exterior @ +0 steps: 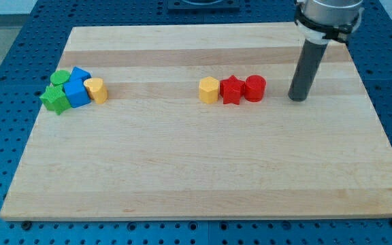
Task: Slide the red circle to the top of the red star
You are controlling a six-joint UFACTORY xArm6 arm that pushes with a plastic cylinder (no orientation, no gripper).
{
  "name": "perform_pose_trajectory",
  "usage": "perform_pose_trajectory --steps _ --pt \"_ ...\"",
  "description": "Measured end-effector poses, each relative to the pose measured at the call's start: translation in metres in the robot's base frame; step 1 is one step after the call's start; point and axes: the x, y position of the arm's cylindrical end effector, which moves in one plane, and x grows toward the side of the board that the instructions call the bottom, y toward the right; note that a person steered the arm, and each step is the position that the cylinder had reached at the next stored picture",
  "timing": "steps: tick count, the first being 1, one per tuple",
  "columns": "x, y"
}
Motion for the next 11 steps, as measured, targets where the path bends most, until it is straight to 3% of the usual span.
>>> perform_pose_trajectory --steps 2,5,7,8,11 --pt "0.033 0.001" --pt "-0.027 -0.028" --pt "0.021 0.005" --pt "0.020 -0.028" --pt "-0.041 -0.083"
